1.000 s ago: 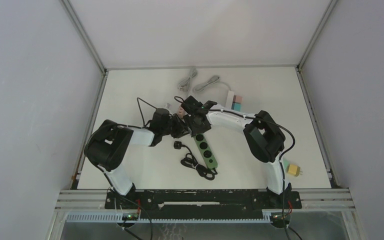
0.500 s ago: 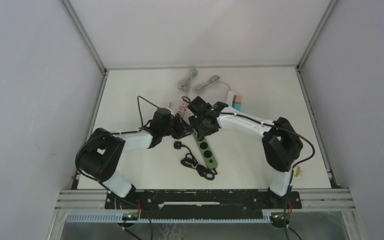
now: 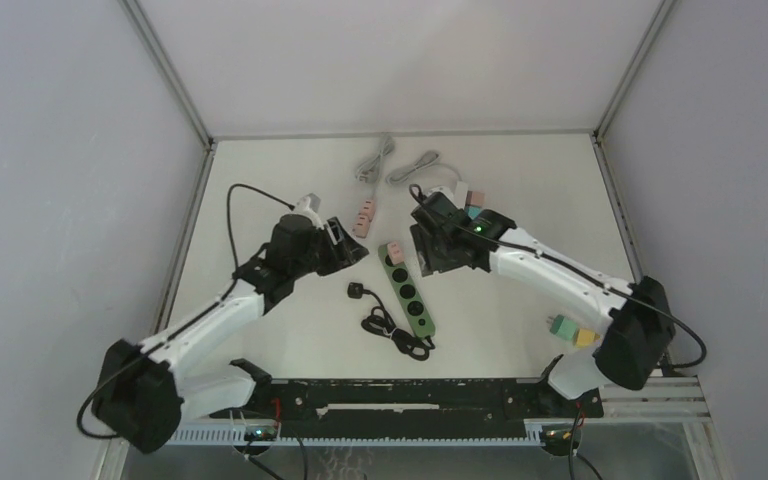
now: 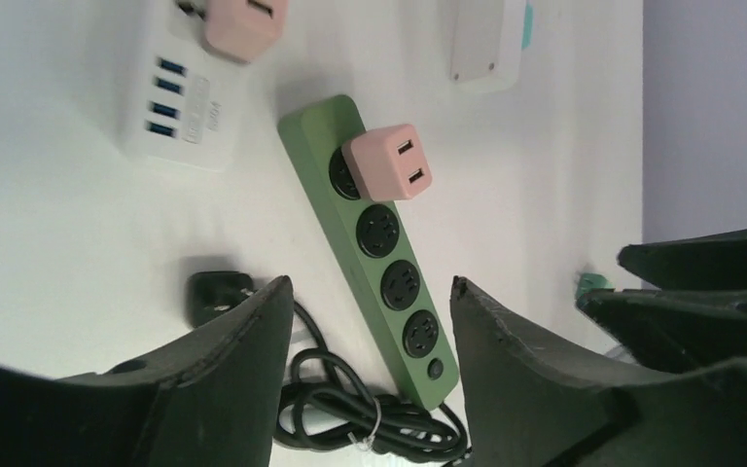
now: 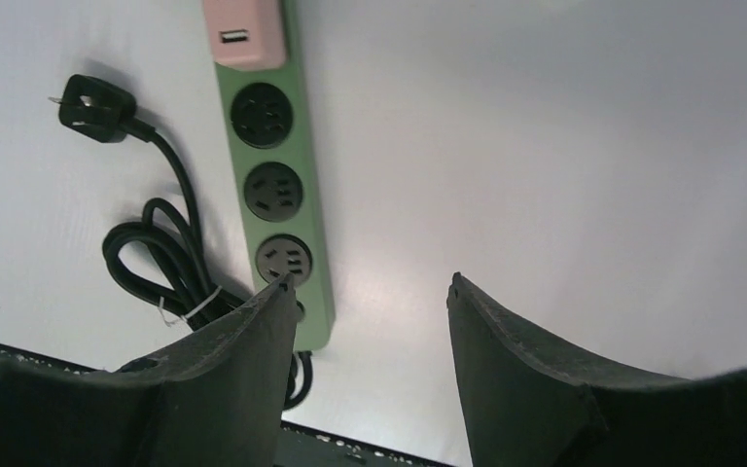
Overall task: Insert the plug
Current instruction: Insert the plug into the socket, then pick up the plug from the center of the board.
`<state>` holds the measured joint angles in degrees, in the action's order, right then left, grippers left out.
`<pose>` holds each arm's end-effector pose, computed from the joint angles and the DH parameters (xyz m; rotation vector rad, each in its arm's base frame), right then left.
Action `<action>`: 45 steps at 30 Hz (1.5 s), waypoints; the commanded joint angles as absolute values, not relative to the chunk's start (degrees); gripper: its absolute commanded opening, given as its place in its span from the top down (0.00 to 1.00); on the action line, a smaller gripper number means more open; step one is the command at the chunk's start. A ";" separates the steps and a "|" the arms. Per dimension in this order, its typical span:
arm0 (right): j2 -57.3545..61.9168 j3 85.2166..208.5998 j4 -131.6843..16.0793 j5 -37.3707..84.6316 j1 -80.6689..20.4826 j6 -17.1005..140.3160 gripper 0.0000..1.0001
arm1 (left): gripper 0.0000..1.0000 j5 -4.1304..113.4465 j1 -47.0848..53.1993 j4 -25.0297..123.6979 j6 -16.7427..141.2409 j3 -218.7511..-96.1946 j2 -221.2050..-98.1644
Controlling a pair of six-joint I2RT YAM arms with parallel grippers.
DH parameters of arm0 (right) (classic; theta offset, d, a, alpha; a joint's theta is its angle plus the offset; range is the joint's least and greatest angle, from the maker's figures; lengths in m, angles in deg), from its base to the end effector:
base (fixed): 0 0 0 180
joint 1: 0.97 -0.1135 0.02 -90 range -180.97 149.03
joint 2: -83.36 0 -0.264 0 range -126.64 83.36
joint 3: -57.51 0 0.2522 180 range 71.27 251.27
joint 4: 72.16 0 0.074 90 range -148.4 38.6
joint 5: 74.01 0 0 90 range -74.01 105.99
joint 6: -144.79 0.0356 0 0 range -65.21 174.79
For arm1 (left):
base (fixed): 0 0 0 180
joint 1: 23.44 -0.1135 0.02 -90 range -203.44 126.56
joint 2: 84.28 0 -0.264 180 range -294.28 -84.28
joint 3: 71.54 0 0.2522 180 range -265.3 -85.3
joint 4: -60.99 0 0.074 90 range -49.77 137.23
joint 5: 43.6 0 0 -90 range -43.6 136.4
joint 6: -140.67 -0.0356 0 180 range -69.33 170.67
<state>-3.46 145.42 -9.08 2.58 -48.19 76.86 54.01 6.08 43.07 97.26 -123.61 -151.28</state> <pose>0.2156 0.2208 0.2860 -0.4930 2.5615 0.1175 0.2173 -0.1284 0.2323 -0.2568 2.2679 -0.8852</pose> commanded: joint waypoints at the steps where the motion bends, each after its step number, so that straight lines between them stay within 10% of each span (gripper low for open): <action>1: 5.71 142.14 -6.48 -4.59 -47.51 80.80 0.34 | 0.34 43.24 6.26 28.97 85.27 -131.01 -140.06; 20: 35.32 120.92 -3.97 -0.99 -27.02 91.42 0.24 | 0.00 23.25 6.18 26.41 60.88 -130.94 -116.52; 45: 32.41 105.20 -6.48 0.66 12.56 104.52 0.08 | 0.00 16.53 7.77 27.98 57.58 -124.97 -109.81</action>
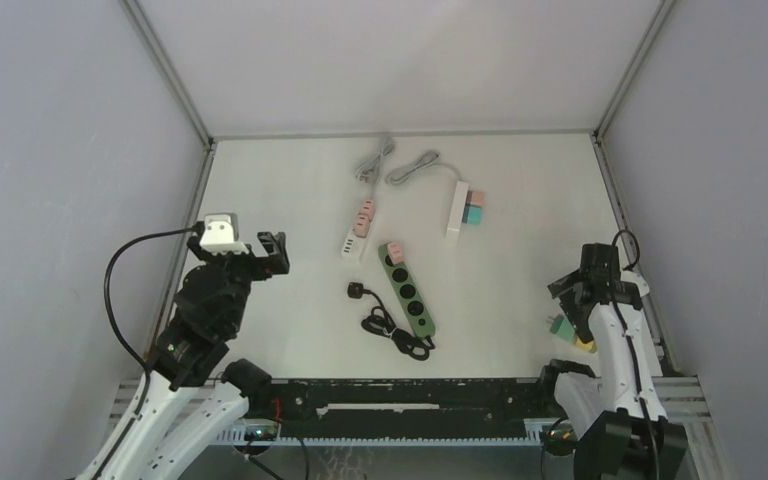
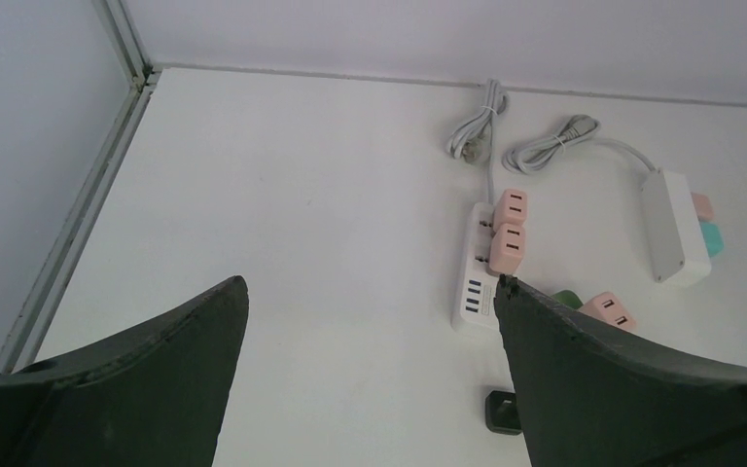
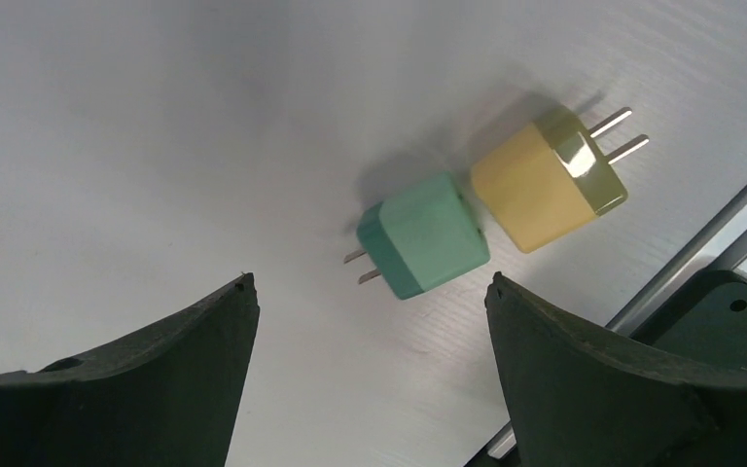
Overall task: Insert the plug
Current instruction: Pick up the plug from the center of the board.
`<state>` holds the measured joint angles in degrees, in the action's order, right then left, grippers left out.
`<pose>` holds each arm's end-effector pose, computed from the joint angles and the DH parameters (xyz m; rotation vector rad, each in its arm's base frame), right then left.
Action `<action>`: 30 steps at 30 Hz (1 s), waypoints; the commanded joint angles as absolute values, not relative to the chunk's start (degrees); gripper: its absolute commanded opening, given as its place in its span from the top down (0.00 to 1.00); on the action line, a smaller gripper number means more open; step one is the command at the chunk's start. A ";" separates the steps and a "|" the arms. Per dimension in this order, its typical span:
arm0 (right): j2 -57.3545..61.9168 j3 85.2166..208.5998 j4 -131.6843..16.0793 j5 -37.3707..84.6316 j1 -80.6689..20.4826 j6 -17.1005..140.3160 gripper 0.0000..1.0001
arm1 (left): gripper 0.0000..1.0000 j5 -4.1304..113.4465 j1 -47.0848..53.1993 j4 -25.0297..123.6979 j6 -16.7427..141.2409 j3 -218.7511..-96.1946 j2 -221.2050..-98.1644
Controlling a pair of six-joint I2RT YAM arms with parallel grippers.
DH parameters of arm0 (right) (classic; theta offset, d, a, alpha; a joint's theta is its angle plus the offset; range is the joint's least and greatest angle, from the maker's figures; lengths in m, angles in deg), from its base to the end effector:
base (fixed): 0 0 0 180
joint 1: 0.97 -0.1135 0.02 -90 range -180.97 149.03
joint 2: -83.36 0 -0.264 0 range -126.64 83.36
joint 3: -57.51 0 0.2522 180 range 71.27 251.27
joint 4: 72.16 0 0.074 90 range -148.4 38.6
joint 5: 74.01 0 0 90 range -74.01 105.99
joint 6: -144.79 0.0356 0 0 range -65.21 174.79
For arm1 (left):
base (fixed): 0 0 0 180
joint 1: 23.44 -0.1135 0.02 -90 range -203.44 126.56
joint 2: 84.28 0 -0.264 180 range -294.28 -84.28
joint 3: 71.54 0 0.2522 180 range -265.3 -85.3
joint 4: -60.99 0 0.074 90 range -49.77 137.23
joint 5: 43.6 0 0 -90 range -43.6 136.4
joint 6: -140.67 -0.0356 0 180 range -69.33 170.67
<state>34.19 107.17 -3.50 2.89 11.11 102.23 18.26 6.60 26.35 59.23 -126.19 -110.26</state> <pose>0.1352 -0.0372 0.2145 1.3960 2.3208 -0.1376 0.1026 -0.0399 0.3392 -0.0576 1.6626 -0.0993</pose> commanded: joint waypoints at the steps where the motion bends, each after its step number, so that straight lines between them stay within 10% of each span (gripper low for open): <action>1: 31.71 104.62 -7.57 0.20 12.92 104.43 0.08 | 0.00 16.40 8.02 27.98 57.49 -124.84 -109.73; 30: 22.46 105.94 -20.56 6.92 1.01 94.94 0.22 | 0.00 17.47 8.72 28.25 57.79 -124.33 -110.89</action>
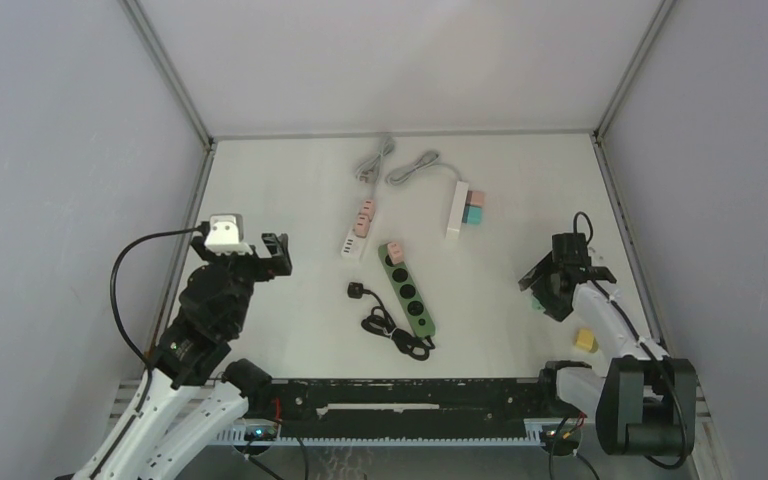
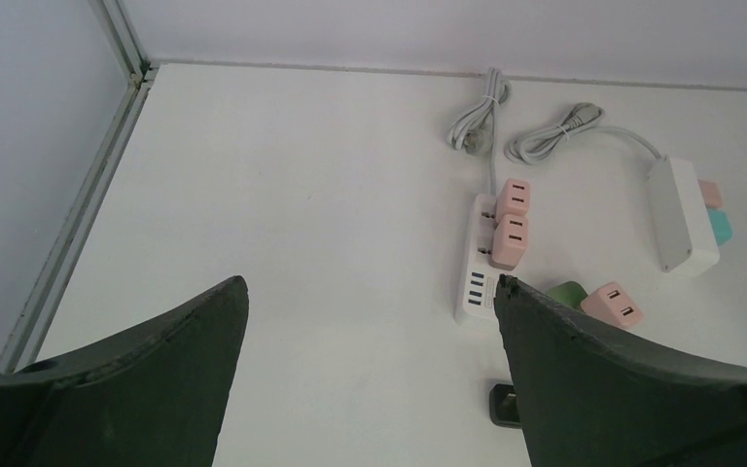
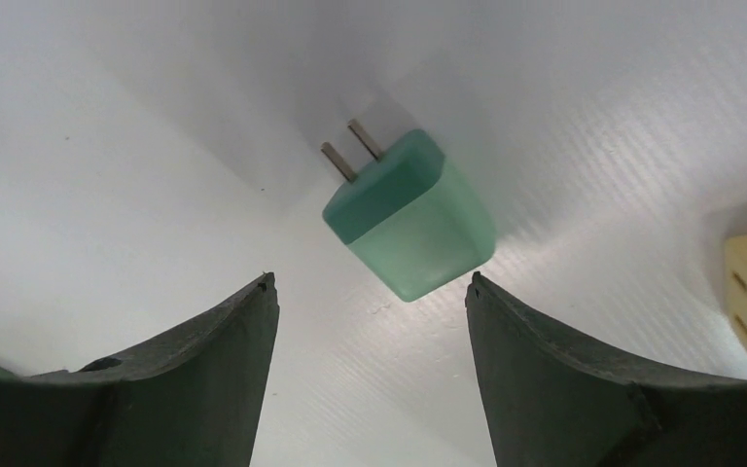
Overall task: Insert the plug
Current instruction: Pick up the plug from the center of the board.
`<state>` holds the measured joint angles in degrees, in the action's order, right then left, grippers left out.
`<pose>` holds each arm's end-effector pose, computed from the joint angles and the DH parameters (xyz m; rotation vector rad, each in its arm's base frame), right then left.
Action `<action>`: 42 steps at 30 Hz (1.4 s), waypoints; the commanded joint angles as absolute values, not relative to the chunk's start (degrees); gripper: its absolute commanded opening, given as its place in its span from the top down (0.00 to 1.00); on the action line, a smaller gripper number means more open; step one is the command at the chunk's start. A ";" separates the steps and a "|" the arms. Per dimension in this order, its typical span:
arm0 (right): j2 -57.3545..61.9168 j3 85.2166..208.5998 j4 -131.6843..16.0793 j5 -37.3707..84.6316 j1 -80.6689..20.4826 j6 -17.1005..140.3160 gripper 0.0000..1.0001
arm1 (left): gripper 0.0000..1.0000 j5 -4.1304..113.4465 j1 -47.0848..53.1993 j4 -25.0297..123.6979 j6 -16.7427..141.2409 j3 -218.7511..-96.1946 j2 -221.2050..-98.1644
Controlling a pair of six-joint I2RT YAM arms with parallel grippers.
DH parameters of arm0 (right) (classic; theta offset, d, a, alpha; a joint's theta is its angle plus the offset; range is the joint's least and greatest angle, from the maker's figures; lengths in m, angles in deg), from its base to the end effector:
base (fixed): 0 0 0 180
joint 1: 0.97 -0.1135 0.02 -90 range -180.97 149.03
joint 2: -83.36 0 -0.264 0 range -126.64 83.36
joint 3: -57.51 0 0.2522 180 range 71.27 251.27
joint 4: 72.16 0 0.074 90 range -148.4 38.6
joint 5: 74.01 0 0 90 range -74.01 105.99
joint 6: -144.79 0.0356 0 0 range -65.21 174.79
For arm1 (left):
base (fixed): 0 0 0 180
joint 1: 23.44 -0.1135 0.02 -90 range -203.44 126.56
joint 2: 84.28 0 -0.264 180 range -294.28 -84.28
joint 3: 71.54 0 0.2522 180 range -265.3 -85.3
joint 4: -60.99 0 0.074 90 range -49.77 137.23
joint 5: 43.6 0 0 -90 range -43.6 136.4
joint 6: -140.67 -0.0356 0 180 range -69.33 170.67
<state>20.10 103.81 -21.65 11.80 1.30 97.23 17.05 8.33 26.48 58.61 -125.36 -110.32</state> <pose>0.1842 -0.0099 0.1746 1.0630 2.5321 0.0935 0.1029 -0.0432 0.3346 -0.0348 1.6736 -0.0907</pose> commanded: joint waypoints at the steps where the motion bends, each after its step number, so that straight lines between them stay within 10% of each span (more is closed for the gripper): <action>1: 22.94 105.93 -20.00 5.95 1.12 94.43 0.22 | 0.00 17.60 8.73 28.31 57.79 -124.35 -110.97; 42: 11.73 109.24 -25.19 9.24 -0.68 80.76 0.30 | 0.00 21.44 8.64 28.52 58.14 -124.24 -112.10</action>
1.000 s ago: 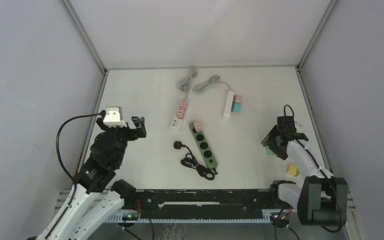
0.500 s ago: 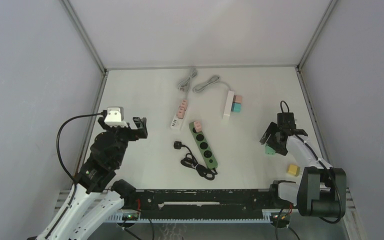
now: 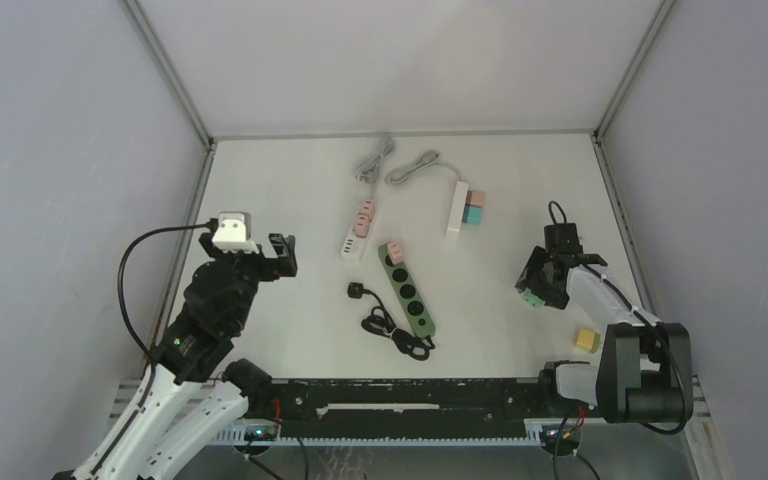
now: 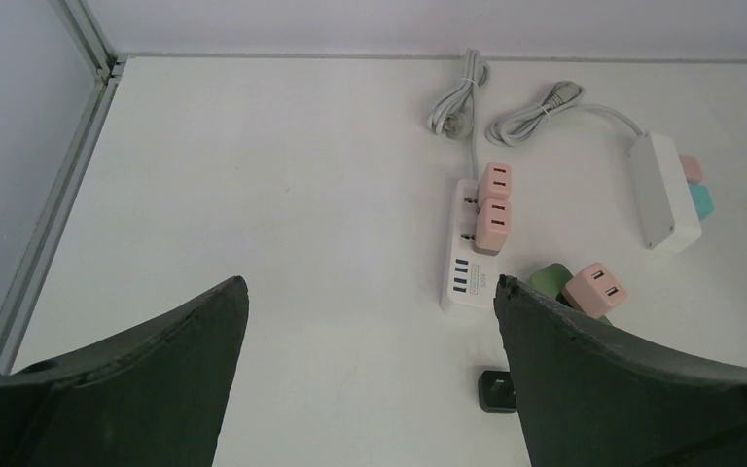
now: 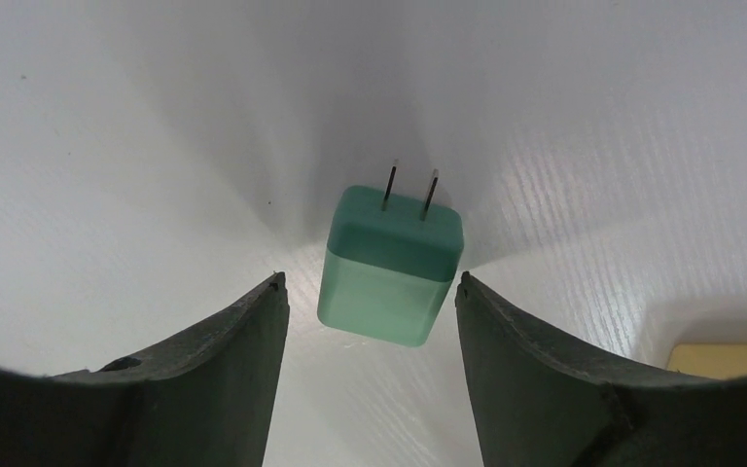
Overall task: Insert the plug
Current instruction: Pick up the plug from the center of the board.
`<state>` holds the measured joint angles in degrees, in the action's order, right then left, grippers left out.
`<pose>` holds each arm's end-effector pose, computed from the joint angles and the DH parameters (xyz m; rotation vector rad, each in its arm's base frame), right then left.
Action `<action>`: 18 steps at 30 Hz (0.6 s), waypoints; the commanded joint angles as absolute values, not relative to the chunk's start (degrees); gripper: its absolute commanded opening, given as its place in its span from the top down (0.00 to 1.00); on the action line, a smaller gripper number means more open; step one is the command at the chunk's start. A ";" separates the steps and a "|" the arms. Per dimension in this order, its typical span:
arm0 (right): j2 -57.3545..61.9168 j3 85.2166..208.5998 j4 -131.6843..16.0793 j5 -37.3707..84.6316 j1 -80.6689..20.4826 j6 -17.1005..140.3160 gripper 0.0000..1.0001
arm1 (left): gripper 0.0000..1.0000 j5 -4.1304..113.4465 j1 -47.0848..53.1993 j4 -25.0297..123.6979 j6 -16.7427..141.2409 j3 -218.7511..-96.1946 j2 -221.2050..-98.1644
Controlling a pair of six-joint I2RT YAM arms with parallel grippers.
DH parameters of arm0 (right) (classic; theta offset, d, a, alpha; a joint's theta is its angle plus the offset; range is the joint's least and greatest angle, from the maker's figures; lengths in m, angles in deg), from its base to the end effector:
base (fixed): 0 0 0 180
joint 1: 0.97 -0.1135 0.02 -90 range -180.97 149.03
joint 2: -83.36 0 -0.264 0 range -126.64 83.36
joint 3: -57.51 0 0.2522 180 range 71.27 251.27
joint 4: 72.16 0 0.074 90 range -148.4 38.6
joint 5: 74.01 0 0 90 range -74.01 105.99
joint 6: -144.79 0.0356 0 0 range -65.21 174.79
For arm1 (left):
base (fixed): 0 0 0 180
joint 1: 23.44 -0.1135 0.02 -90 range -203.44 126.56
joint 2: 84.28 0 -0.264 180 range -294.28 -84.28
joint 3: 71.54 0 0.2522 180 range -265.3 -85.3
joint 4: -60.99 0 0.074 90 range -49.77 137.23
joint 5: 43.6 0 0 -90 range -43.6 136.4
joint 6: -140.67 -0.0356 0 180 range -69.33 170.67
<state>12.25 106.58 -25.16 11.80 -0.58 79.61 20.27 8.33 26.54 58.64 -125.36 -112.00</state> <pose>0.2074 -0.0040 0.1664 0.6225 2.6980 0.0094 0.1083 -0.0486 0.3319 0.0167 1.7030 -0.1259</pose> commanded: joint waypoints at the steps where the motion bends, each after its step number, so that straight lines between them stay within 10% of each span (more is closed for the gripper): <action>1: 11.49 109.37 -25.18 9.22 -0.70 80.77 0.30 | 0.00 21.50 8.64 28.51 58.14 -124.24 -112.19; 18: 9.21 110.28 -24.47 8.86 -1.42 80.97 0.44 | 0.00 20.65 8.56 28.29 58.13 -124.30 -113.40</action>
